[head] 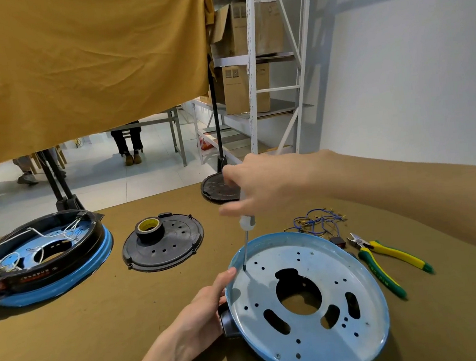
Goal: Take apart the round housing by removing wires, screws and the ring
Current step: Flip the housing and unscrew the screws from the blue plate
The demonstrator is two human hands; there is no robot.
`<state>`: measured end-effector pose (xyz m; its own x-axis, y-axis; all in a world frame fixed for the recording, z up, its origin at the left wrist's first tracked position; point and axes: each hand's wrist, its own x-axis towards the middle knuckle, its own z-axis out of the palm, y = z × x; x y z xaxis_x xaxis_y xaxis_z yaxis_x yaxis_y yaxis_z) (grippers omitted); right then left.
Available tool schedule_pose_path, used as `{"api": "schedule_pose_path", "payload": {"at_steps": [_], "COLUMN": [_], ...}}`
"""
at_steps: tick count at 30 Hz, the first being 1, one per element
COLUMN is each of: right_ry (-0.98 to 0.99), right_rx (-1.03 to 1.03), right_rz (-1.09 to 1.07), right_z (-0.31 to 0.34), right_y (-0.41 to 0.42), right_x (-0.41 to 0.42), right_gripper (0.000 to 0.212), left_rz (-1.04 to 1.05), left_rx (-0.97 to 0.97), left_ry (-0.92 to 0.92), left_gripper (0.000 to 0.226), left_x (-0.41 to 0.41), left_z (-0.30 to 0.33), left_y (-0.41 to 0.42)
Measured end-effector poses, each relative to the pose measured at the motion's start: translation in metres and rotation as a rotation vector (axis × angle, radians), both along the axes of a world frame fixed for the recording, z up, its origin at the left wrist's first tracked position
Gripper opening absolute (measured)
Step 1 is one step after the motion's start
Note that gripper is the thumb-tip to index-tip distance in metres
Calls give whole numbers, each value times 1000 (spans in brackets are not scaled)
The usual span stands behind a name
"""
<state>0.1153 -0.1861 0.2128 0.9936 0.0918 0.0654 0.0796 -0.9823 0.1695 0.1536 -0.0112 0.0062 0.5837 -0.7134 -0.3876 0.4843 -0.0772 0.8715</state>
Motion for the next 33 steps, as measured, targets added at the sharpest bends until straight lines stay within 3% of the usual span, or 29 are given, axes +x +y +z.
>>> {"api": "schedule_pose_path", "payload": {"at_steps": [2,3,5,8,12,14,17,20,21,24,26,29,31,33], "right_ry": [-94,-87,8,152,-85,-94,110,184,130,-92,-142,-13,85,112], "right_rx": [-138,-104,124,329,-35,-109,166,306,287,-75,-199,63,292,302], "right_rz": [-26,-4,88,165,27,-5,86,148,120,-12,-22,82,160,174], "right_z": [-6,-6,0,8,-3,-5,8,13,10,-5,-10,-1,6,4], "right_y": [-2,-3,-6,-7,3,3,-2,-6,-4,-2,-2,-6,-6,-7], "right_x": [3,3,1,-3,-4,1,0,-5,-6,-8,-7,-6,-6,-5], "right_gripper": [52,45,25,37,48,49,17,31,31,48,52,25,31,37], "left_rz": [-4,-4,-4,4,13,21,35,29,24,16,8,13,18,19], "left_rx": [14,18,16,15,40,52,70,82,84,84,80,79,79,77], "left_ry": [3,6,5,-10,-14,-11,-7,-9,-7,-1,8,9,6,6], "left_gripper": [52,53,53,52,52,53,60,65,66,69,68,68,69,70], "left_x": [0,0,1,0,-1,-2,-2,-2,-2,-2,-3,-2,-3,-4], "left_z": [0,0,0,-1,0,1,0,0,1,1,2,2,2,3], "left_y": [0,0,0,-1,-1,-2,-2,-3,-3,-4,-4,-4,-4,-4]}}
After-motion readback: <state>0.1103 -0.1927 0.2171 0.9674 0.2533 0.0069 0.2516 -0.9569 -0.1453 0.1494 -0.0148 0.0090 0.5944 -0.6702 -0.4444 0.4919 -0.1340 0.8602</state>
